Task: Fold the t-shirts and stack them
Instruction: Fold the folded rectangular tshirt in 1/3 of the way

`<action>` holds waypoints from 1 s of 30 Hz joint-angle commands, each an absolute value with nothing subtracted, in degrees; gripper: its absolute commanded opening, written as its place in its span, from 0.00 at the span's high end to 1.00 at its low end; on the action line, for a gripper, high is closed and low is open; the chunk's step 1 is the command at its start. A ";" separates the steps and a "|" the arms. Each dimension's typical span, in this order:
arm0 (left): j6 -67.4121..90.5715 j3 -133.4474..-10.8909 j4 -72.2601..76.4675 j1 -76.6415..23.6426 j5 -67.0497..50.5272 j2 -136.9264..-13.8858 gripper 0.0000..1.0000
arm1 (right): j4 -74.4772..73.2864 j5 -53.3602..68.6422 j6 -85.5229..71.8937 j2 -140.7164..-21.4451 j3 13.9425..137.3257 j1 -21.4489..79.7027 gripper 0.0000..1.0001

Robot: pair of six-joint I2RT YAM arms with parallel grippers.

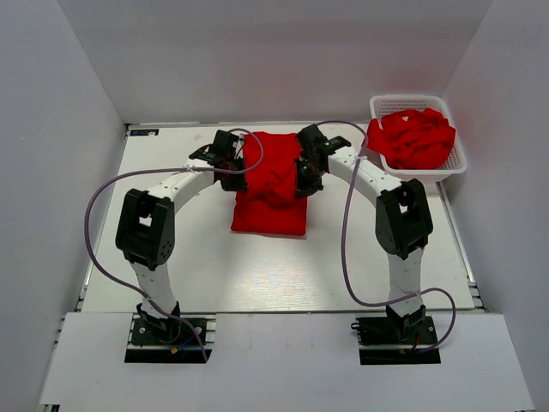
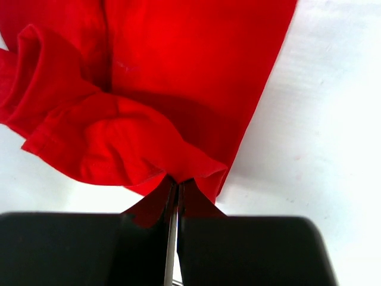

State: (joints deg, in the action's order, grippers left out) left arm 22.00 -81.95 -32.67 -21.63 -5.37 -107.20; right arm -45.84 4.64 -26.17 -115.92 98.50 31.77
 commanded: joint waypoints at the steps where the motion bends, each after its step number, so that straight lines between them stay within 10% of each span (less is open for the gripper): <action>1: 20.30 -84.11 -30.42 -20.92 -5.80 -106.96 1.00 | -46.32 5.36 -24.18 -118.29 103.00 30.68 1.00; 18: 18.28 -90.43 -28.39 -17.58 -4.83 -116.00 1.00 | -41.23 9.31 -21.80 -127.18 110.56 26.72 1.00; 24: 19.42 -92.98 -29.09 -16.52 -4.31 -115.85 0.05 | -40.87 11.51 -19.43 -128.76 114.78 25.84 0.41; 30: 19.42 -96.50 -32.26 -15.38 -1.94 -113.38 0.00 | -41.05 7.84 -19.07 -123.06 113.04 25.66 0.10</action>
State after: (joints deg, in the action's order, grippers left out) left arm 19.42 -93.84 -30.85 -15.99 -3.77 -117.82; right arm -41.85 9.39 -20.34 -128.75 113.12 25.87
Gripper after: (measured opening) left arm 0.995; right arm 0.894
